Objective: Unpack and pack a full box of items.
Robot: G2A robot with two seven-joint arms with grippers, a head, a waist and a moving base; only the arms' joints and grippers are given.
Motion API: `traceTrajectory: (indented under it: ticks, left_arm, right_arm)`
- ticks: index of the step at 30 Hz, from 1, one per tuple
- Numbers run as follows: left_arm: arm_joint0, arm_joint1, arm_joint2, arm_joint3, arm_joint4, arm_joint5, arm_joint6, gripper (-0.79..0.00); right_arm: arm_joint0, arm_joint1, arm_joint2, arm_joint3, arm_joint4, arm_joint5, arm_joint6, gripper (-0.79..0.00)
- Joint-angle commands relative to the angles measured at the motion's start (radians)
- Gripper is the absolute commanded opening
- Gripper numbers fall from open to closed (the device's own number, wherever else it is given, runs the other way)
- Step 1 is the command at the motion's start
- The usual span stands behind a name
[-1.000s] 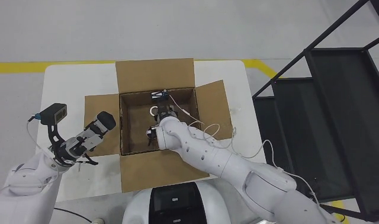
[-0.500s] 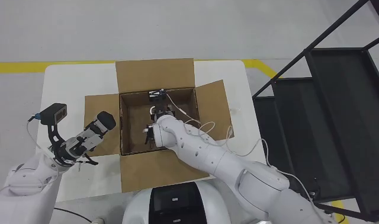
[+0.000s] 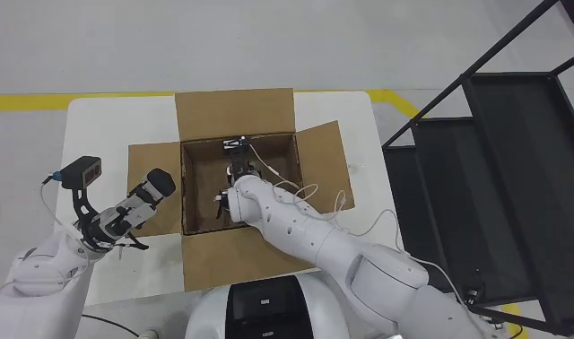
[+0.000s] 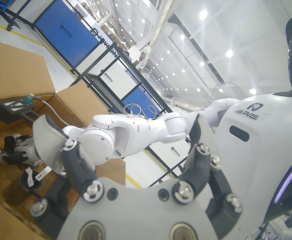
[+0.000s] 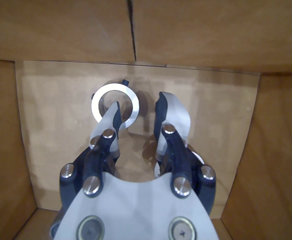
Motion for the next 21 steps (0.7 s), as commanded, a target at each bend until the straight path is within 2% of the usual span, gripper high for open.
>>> traceTrajectory:
  ticks: [1, 4, 6, 8, 11, 14, 18, 21]
  left_arm:
    - [0.000, 0.000, 0.000, 0.000, 0.000, 0.000, 0.000, 0.000]
    - [0.000, 0.000, 0.000, 0.000, 0.000, 0.000, 0.000, 0.000]
    - [0.000, 0.000, 0.000, 0.000, 0.000, 0.000, 0.000, 0.000]
    - [0.000, 0.000, 0.000, 0.000, 0.000, 0.000, 0.000, 0.000]
    - [0.000, 0.000, 0.000, 0.000, 0.000, 0.000, 0.000, 0.000]
    - [0.000, 0.000, 0.000, 0.000, 0.000, 0.000, 0.000, 0.000]
    - [0.000, 0.000, 0.000, 0.000, 0.000, 0.000, 0.000, 0.000]
    - [0.000, 0.000, 0.000, 0.000, 0.000, 0.000, 0.000, 0.000]
  right_arm:
    - [-0.002, -0.004, 0.002, 0.000, -0.009, 0.011, -0.001, -0.594]
    - [-0.012, -0.004, 0.006, -0.012, -0.034, 0.032, -0.010, -0.723]
    - [-0.022, -0.001, 0.010, -0.025, -0.057, 0.048, -0.010, -0.739]
    - [-0.030, 0.003, 0.018, -0.040, -0.073, 0.055, 0.000, -0.717]
    - [-0.042, 0.011, 0.037, -0.058, -0.087, 0.052, 0.010, -0.588]
    - [-0.051, 0.017, 0.057, -0.069, -0.095, 0.040, 0.020, -0.502]
    - [-0.061, 0.019, 0.071, -0.076, -0.107, 0.025, 0.029, -0.462]
    - [-0.066, 0.018, 0.080, -0.072, -0.113, 0.018, 0.035, -0.508]
